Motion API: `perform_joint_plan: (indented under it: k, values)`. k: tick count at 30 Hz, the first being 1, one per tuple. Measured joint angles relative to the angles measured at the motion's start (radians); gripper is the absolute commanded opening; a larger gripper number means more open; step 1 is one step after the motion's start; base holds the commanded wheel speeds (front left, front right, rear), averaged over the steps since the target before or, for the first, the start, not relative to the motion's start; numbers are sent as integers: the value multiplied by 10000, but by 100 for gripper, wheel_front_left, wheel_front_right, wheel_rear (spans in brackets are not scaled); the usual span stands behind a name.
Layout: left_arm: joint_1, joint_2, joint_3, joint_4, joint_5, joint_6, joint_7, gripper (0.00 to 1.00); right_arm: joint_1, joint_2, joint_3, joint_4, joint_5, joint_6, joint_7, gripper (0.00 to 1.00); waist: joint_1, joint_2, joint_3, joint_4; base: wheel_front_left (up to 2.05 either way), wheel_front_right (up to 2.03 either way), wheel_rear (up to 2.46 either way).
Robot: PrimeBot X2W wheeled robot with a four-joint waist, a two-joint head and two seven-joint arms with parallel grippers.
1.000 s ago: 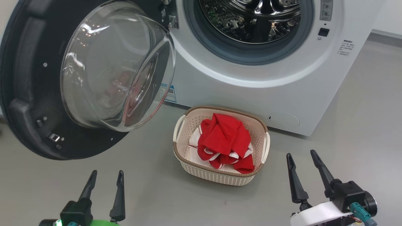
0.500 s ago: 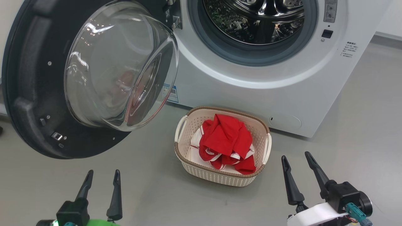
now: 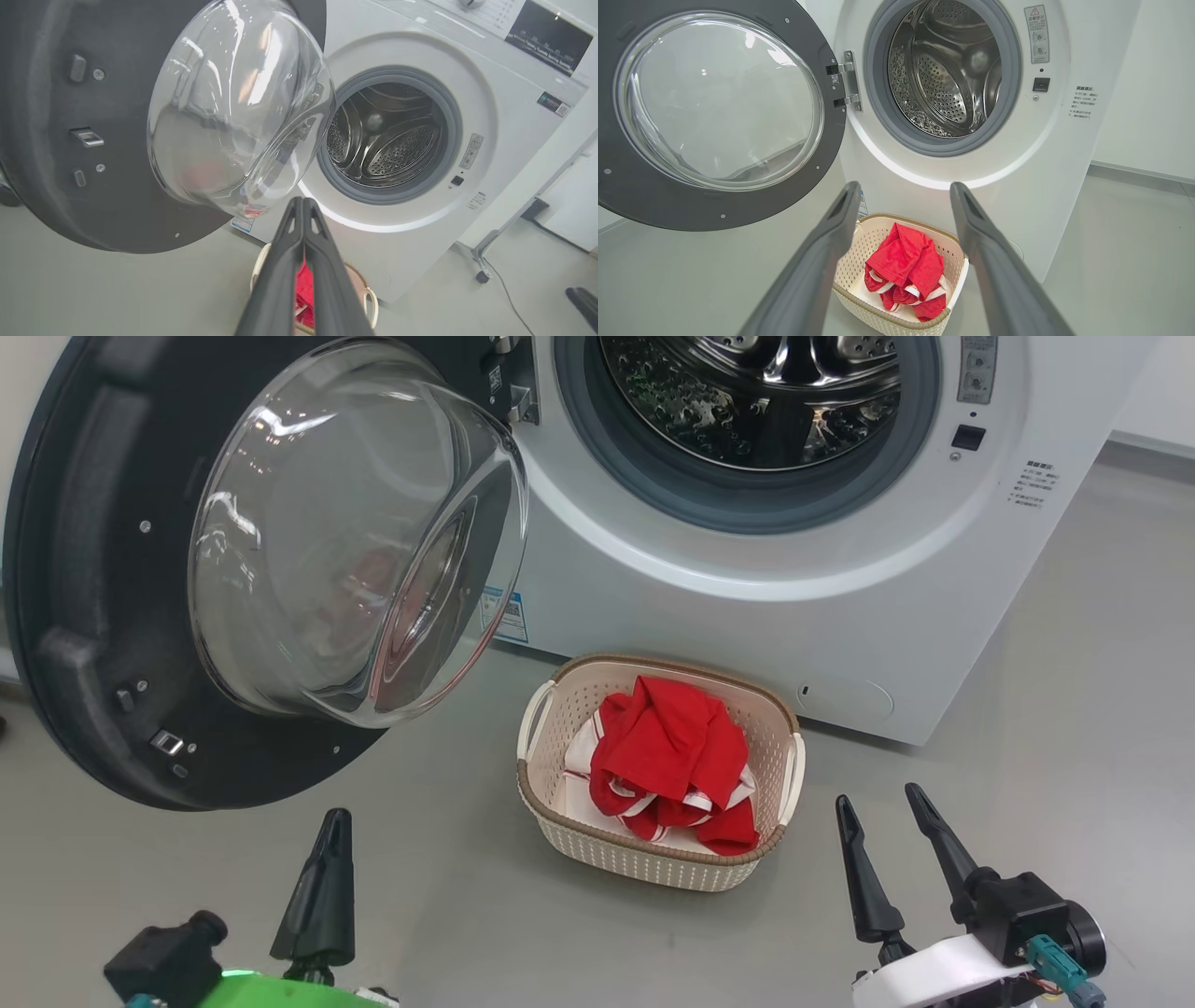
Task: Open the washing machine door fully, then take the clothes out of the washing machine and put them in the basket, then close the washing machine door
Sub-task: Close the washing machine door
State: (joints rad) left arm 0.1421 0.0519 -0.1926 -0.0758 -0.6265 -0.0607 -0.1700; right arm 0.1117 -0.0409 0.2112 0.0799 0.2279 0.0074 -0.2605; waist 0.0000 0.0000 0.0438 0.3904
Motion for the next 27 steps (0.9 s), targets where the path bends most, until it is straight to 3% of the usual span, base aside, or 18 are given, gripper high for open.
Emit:
perform_joint_plan:
  k: [3,6,11,16,23,27]
  values:
    - [-16,-56,4,-579,-2245,-577,6,0,-4,0,0,0,0,-2,0,100,0,0,22,14,0,0,0]
    - [-25,-56,-75,-1191,-4381,-652,-35,0,-9,0,0,0,0,-10,0,100,0,0,39,31,0,0,0]
    - [8,-56,-842,-2656,-6822,-652,-663,0,-23,-2,2,-2,0,-10,0,100,0,0,48,47,0,0,0]
    - [-433,-44,238,-3453,-9237,-652,-650,0,-63,-4,19,-6,0,-13,0,100,0,0,60,63,0,0,0]
    - [-1367,-8,1685,-3985,-9821,-652,-468,0,-112,-2,29,-23,-2,-15,0,100,0,0,170,53,0,0,0]
    - [-1945,485,2769,-3990,-10353,-652,-374,0,-121,-4,-17,-31,-8,-23,0,100,0,0,275,47,0,0,0]
